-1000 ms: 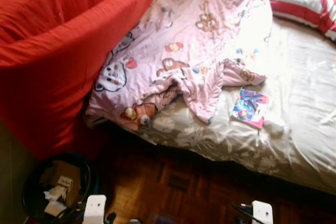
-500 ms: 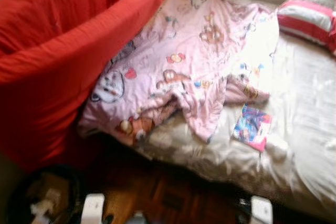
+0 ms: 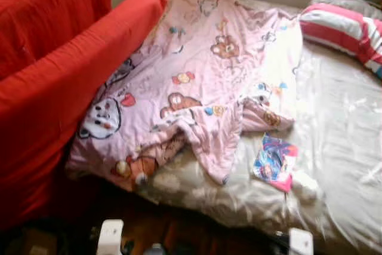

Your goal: Clean up the room

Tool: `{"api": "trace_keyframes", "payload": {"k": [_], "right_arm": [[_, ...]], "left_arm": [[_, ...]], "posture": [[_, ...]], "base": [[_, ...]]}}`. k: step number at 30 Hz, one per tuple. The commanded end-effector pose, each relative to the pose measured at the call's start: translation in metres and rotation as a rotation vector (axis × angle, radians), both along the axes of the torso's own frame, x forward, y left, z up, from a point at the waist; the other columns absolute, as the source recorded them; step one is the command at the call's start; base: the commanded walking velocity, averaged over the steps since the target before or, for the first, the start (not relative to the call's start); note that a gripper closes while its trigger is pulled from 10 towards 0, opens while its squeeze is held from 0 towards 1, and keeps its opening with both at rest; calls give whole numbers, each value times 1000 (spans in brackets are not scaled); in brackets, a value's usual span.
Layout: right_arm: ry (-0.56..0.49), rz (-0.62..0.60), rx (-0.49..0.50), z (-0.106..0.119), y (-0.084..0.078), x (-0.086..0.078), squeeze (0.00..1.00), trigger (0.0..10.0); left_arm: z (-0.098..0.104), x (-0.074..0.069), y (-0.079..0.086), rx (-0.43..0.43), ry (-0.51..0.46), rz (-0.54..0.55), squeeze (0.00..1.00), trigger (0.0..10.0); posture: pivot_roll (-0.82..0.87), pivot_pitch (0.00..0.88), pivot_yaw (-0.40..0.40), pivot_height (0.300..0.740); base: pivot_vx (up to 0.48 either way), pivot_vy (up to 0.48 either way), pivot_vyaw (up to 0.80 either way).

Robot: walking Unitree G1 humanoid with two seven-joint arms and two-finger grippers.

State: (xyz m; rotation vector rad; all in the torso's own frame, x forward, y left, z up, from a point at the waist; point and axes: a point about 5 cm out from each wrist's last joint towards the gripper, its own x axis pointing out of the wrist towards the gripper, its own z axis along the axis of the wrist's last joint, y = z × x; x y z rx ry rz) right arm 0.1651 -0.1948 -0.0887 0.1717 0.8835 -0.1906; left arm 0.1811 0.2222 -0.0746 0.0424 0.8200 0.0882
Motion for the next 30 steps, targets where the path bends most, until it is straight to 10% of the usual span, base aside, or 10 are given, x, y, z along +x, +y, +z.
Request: {"api": "trace_keyframes", "payload": {"k": [1,15,30], "right_arm": [[43,-27,-17,-4,-11,-14,0,10000],[53,-36,-30,-5,-13,-16,0,10000],[46,-24,-31,-5,-13,-17,0,10000]], "left_arm": [[-5,-9,-4,-9,37,-13,0,10000],[-8,-14,-2,-7,65,-15,0,10000],[-8,-12,-6,-5,65,-25,0,10000]], "posture": [[158,210,-31,740],[160,200,-32,740],[164,188,-32,740]], "base": [[326,0,0],[23,0,-688],[0,0,0]]}}
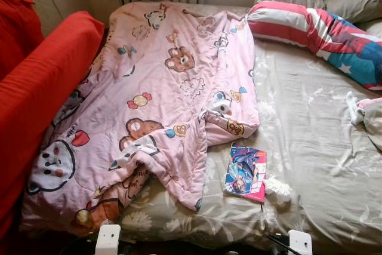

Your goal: Clean up the room

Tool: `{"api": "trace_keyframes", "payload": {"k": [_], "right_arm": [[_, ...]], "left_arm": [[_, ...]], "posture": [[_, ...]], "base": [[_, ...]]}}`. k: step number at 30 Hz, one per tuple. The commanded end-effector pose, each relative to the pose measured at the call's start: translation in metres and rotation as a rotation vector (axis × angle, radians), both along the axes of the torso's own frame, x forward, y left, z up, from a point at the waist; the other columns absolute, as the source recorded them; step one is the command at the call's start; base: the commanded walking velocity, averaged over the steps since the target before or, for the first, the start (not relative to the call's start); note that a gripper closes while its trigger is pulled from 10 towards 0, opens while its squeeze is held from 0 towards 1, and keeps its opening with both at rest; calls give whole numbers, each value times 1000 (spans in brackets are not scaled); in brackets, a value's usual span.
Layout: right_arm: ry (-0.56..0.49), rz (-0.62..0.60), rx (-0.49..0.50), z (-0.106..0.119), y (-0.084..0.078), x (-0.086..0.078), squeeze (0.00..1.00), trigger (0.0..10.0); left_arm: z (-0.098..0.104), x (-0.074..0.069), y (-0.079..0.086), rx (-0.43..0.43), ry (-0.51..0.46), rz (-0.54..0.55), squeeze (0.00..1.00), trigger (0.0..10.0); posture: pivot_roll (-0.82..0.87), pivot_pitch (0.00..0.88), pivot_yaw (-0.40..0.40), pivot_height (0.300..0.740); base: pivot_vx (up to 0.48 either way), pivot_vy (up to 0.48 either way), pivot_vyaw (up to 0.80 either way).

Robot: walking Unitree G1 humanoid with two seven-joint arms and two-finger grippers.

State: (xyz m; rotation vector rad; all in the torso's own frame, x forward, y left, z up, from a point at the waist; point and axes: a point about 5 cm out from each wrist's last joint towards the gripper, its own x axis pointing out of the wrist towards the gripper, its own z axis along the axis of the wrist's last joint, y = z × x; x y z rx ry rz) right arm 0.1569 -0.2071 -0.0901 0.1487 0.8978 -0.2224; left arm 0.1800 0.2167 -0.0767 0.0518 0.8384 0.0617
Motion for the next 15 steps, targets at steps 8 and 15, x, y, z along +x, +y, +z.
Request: {"api": "trace_keyframes", "payload": {"k": [8,15], "right_arm": [[40,-18,7,-5,-1,-11,0,10000],[25,-15,9,-3,0,-8,0,10000]], "left_arm": [[-5,-10,0,2,40,-3,0,10000],[-4,-9,0,2,35,-3,0,10000]], "posture": [[165,197,-34,740],[169,199,-37,740]], "base": [[0,0,-291],[0,0,-220]]}}
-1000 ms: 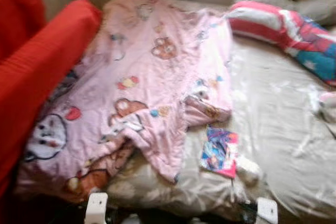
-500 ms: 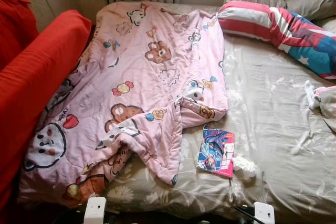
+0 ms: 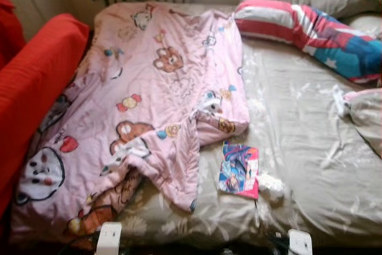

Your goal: Clean up the room

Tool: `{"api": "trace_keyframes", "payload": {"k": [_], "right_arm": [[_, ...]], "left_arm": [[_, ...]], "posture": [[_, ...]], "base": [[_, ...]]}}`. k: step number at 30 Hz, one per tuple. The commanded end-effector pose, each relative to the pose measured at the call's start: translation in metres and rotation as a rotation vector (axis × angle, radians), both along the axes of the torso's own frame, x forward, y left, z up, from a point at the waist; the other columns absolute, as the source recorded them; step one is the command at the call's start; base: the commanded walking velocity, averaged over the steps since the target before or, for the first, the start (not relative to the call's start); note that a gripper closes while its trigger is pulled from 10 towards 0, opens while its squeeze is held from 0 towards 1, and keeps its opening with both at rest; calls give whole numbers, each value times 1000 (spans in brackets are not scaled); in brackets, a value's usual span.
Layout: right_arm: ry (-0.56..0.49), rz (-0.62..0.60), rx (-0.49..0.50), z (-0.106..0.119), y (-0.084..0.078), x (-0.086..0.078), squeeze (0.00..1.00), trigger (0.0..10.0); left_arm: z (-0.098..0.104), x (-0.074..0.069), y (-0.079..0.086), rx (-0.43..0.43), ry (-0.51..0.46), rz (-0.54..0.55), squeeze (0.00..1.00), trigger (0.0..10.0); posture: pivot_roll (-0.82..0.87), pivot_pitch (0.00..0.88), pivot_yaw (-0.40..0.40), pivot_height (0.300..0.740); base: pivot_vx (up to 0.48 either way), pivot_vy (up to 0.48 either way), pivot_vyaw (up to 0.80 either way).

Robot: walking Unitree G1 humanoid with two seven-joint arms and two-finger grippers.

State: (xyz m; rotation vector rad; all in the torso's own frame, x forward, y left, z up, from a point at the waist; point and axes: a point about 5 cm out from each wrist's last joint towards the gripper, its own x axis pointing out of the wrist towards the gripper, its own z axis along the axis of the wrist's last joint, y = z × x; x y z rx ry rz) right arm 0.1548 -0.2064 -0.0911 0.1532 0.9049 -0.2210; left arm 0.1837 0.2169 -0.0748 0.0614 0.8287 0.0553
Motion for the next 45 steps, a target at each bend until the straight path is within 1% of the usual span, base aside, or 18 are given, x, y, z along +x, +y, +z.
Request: {"api": "trace_keyframes", "payload": {"k": [1,23,29,41,45], "right_arm": [[18,-14,4,-2,-1,-6,0,10000],[11,-26,14,-2,-1,-5,0,10000],[-2,-27,15,-1,0,-3,0,10000],[1,-28,14,-1,0,-4,0,10000],[1,-29,15,-1,0,-4,0,10000]], "left_arm": [[-6,-12,0,-4,44,7,0,10000],[-6,-13,0,-3,40,10,0,10000],[-6,-12,0,-4,37,9,0,10000],[-6,-14,1,-4,37,10,0,10000],[-6,-14,2,-2,36,14,0,10000]], "posture": [[169,199,-37,740],[168,205,-40,740],[167,208,-40,740],[167,217,-37,740],[166,219,-35,740]], "base": [[0,0,0],[0,-55,0],[0,-252,0],[0,-296,0],[0,0,0]]}}
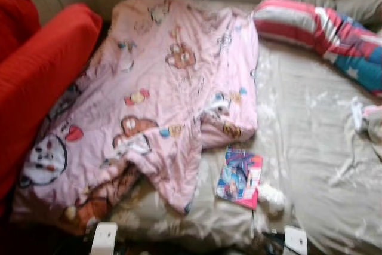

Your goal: Clean up the room

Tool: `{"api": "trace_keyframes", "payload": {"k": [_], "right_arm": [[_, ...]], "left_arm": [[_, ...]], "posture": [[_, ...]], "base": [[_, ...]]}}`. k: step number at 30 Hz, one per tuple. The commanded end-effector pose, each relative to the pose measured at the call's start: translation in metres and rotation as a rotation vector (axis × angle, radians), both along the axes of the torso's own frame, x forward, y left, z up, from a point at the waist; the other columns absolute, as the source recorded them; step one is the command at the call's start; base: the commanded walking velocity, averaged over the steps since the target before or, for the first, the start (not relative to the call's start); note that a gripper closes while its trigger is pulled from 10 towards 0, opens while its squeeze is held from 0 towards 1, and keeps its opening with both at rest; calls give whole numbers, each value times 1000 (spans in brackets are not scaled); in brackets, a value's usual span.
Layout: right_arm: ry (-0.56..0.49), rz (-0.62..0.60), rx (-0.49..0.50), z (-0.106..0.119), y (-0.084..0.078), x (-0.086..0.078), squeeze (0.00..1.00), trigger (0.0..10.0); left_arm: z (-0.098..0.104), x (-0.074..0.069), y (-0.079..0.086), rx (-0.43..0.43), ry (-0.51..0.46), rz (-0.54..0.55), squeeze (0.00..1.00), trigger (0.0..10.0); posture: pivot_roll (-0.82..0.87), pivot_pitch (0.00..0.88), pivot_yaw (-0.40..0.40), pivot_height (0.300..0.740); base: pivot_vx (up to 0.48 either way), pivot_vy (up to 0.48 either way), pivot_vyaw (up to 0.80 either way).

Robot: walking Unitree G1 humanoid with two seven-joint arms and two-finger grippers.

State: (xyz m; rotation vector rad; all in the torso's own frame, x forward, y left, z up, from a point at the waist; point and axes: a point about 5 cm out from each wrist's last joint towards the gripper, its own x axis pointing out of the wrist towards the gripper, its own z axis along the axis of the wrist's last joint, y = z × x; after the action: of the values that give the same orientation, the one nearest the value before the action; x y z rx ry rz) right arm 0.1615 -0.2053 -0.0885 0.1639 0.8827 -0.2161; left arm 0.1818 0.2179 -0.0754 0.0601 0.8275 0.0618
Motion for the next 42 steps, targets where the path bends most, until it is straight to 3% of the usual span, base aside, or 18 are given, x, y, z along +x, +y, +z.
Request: {"api": "trace_keyframes", "payload": {"k": [1,8,14,19,20,22,25,28,35,42], "right_arm": [[24,-28,7,-4,-1,-10,0,10000],[17,-38,8,-4,-2,-10,0,10000],[-94,-61,2,8,-5,12,0,10000],[-344,18,-35,38,-6,54,0,10000],[-344,18,-35,38,-6,54,0,10000],[-475,36,-34,55,-7,71,0,10000],[-530,27,-75,63,-11,76,0,10000],[-718,8,-101,88,-12,86,0,10000],[-782,35,-103,100,0,92,0,10000],[-738,62,-102,100,10,98,0,10000]], "left_arm": [[-6,-12,1,-4,38,8,0,10000],[-3,-7,-1,3,13,0,0,10000],[19,23,8,13,-178,14,0,10000],[54,55,17,0,-445,44,0,10000],[54,55,17,0,-445,44,0,10000],[71,66,10,2,-576,5,0,10000],[78,70,2,-21,-635,-1,0,10000],[90,66,-7,-49,-729,4,0,10000],[105,71,-20,-69,-787,-60,0,10000],[113,77,-23,-80,-799,-65,0,10000]], "posture": [[166,219,-35,740],[160,221,-33,740],[152,225,-36,740],[143,236,-48,740],[143,236,-48,740],[137,238,-51,740],[129,240,-57,740],[107,252,-60,740],[108,278,-68,740],[109,275,-67,740]], "base": [[0,0,0],[0,0,0],[0,0,0],[0,0,0],[0,0,0],[0,0,0],[0,0,0],[0,0,0],[0,0,0],[0,0,0]]}}
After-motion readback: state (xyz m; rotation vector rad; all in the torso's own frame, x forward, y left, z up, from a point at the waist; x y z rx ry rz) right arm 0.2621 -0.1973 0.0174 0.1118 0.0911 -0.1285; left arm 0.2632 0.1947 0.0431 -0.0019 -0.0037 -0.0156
